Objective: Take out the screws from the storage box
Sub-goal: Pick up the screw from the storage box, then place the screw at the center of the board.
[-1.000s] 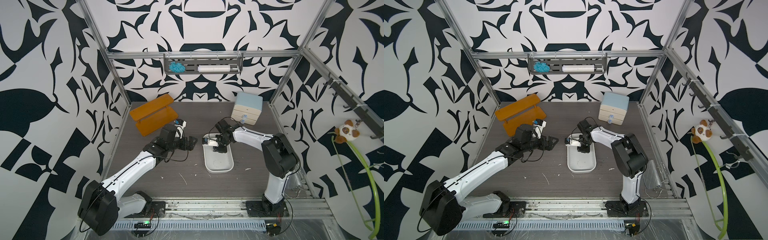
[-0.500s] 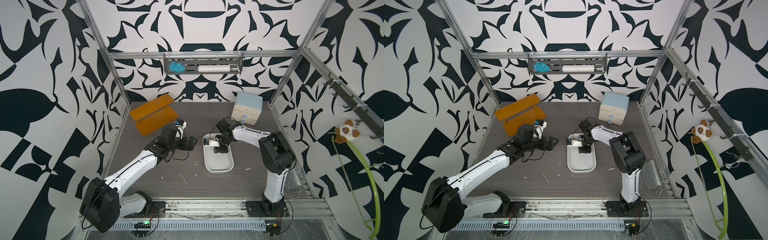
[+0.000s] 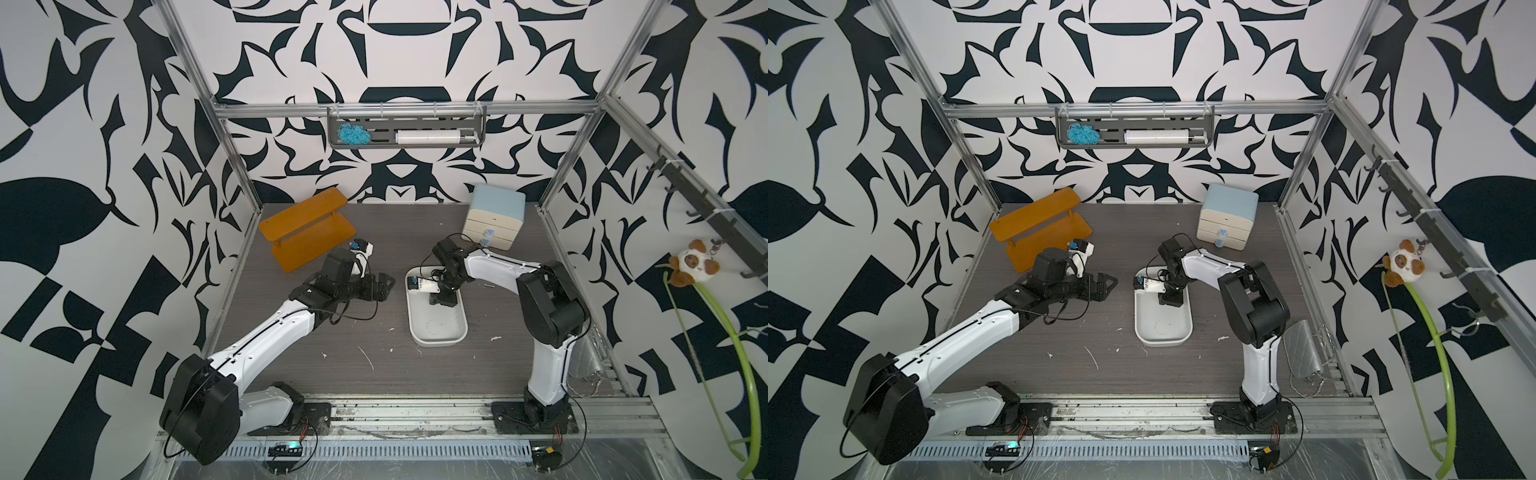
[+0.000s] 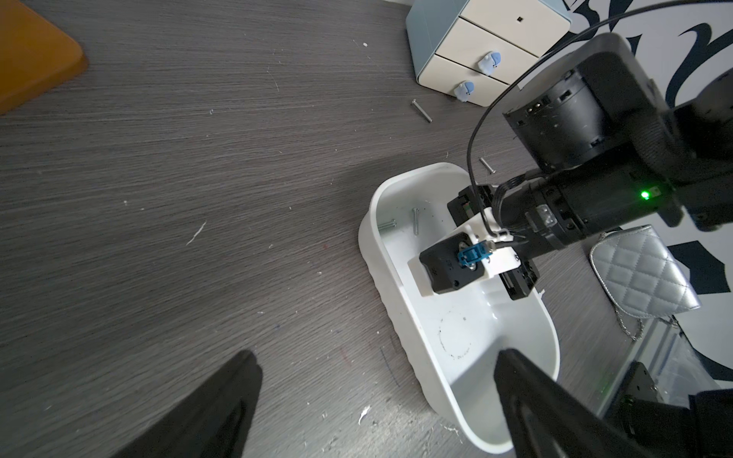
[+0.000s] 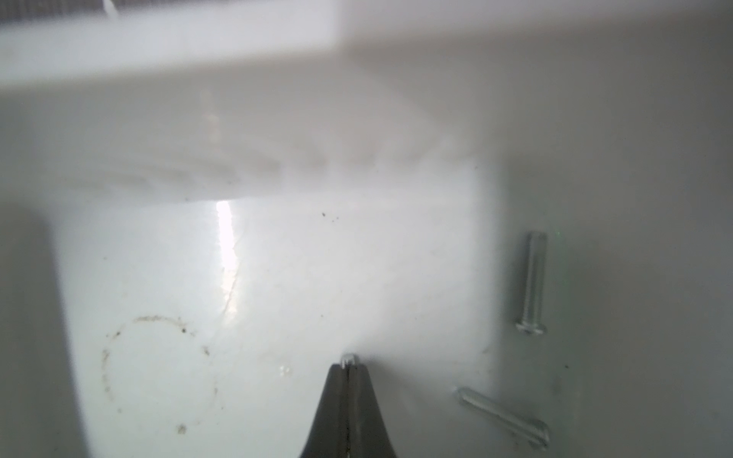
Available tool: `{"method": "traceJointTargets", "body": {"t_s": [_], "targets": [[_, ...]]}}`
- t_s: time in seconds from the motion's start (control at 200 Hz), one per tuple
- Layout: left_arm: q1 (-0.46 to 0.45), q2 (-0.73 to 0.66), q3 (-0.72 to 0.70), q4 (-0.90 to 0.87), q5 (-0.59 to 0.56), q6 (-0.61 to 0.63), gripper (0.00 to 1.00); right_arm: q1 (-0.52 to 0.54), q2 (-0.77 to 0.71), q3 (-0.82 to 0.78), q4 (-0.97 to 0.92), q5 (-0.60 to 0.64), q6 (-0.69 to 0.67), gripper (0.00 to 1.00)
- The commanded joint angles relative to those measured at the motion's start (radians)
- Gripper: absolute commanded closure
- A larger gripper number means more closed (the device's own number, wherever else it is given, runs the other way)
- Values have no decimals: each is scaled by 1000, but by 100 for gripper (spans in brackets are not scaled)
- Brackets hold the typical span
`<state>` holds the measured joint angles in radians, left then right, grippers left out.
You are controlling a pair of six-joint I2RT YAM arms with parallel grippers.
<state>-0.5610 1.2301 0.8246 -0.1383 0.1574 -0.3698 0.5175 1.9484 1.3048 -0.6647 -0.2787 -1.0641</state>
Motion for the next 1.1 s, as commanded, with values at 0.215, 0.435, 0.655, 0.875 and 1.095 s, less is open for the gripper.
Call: {"method": "traceJointTargets", "body": {"t_s": [0.215,0.435,0.655,0.875,1.095], "targets": [[4,-3,5,-7,3,3,1,-3,-206,-51,117,-20,11,100],[7,-3,6,-8,7,3,1,-36,-393,-173,348,235,173,100],[6,-4,4,-4,11,3,1,-196,-468,-316,503,257,352,100],[7,-15,-3,3,23,-4,1,-312,-372,-321,536,272,420,100],[7,-24,-6,3,32,-29,1,-357,-210,-274,563,288,454,100]]}}
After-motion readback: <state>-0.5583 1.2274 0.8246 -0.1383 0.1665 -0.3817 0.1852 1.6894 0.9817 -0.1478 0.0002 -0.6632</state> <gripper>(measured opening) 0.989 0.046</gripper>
